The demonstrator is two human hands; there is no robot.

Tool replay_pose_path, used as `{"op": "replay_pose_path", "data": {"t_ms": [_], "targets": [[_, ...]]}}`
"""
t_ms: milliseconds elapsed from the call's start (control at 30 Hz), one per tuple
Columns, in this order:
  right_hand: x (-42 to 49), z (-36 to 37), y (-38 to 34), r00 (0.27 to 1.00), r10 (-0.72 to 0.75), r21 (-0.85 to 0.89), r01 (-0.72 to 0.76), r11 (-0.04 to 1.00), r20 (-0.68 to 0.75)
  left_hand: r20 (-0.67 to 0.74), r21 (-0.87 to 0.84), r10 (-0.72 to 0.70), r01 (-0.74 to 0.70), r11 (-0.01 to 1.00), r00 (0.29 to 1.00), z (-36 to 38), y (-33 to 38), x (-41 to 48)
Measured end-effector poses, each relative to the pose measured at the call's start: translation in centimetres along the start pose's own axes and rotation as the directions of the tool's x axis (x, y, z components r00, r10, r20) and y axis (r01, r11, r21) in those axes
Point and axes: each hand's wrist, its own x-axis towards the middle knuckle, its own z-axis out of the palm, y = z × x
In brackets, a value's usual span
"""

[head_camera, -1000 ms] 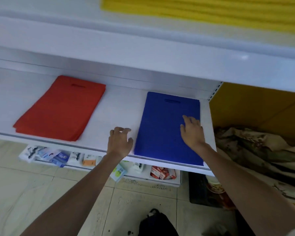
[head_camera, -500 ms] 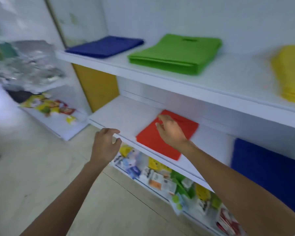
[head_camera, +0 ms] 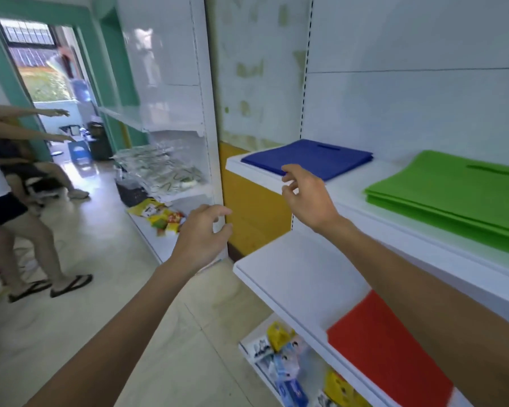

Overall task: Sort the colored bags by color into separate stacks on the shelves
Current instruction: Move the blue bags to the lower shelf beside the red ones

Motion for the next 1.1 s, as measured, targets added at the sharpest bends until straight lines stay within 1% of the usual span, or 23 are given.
{"op": "replay_pose_path", "data": {"t_ms": [167, 267, 333, 433, 567, 700, 800, 867, 933, 1000, 1067, 1100], "targets": [[7.4, 2.1, 2.8, 0.999, 0.014, -0.023, -0.014, 1.0, -0.037, 0.008, -0.011, 0.018, -0.018, 1.0, 1.0, 0.9, -2.9, 7.3], [11.6, 3.2, 3.7, 1.0, -0.003, -0.052, 0.002, 0.999, -0.021, 0.023, 0.001, 0.039, -0.039, 0.999, 0.999, 1.5, -3.8, 12.0], [14.1, 3.3, 4.0, 0.999, -0.004, -0.054, 0.002, 0.999, -0.037, 0.013, -0.026, 0.061, -0.061, 0.998, 0.998, 2.1, -4.0, 15.0], [16.4, 2.8, 5.2, 0.998, 0.019, -0.105, -0.025, 0.994, -0.055, 0.04, -0.087, 0.105, -0.101, 0.991, 0.994, 3.7, -4.3, 18.5], [18.4, 1.2, 8.2, 0.982, 0.1, -0.16, -0.125, 0.979, -0.158, 0.097, -0.161, 0.189, -0.172, 0.972, 0.977, 6.6, -4.9, 23.9], [19.1, -0.3, 11.3, 0.939, 0.195, -0.23, -0.264, 0.937, -0.282, 0.189, -0.185, 0.264, -0.23, 0.955, 0.946, 9.7, -5.5, 29.7], [19.2, -0.9, 12.9, 0.869, 0.285, -0.257, -0.407, 0.877, -0.403, 0.269, -0.146, 0.29, -0.259, 0.955, 0.918, 11.9, -6.2, 34.0], [19.3, -0.9, 13.6, 0.808, 0.353, -0.296, -0.522, 0.8, -0.472, 0.348, -0.117, 0.275, -0.249, 0.961, 0.896, 13.2, -6.8, 36.4], [19.3, -0.7, 14.4, 0.715, 0.454, -0.323, -0.667, 0.672, -0.532, 0.431, -0.117, 0.241, -0.211, 0.97, 0.869, 14.2, -7.2, 38.3], [18.7, -0.2, 15.1, 0.592, 0.576, -0.301, -0.796, 0.525, -0.563, 0.49, -0.158, 0.257, -0.205, 0.966, 0.833, 15.0, -7.6, 39.5], [17.8, 0.6, 15.8, 0.487, 0.657, -0.255, -0.87, 0.422, -0.576, 0.492, -0.228, 0.299, -0.21, 0.951, 0.818, 15.6, -7.8, 40.2], [17.3, 0.9, 16.0, 0.454, 0.679, -0.243, -0.889, 0.388, -0.577, 0.484, -0.257, 0.306, -0.201, 0.945, 0.82, 15.8, -7.8, 40.3]]}}
